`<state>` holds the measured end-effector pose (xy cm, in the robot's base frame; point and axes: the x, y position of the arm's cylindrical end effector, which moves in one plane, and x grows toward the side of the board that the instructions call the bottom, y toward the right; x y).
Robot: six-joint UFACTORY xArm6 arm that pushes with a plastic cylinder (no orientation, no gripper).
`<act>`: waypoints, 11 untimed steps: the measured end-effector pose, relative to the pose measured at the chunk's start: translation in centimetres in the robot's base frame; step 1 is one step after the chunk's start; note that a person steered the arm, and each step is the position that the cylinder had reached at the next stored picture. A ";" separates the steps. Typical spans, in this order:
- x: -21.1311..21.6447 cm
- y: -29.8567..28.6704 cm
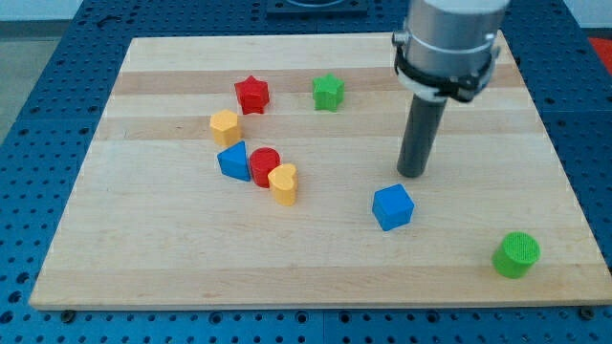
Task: Move the blue cube towards the bottom right
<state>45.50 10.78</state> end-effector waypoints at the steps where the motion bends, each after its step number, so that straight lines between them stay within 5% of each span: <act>1: 0.9 -1.0; 4: 2.6 -4.9; 5: 5.5 -4.5; 11: 7.8 1.2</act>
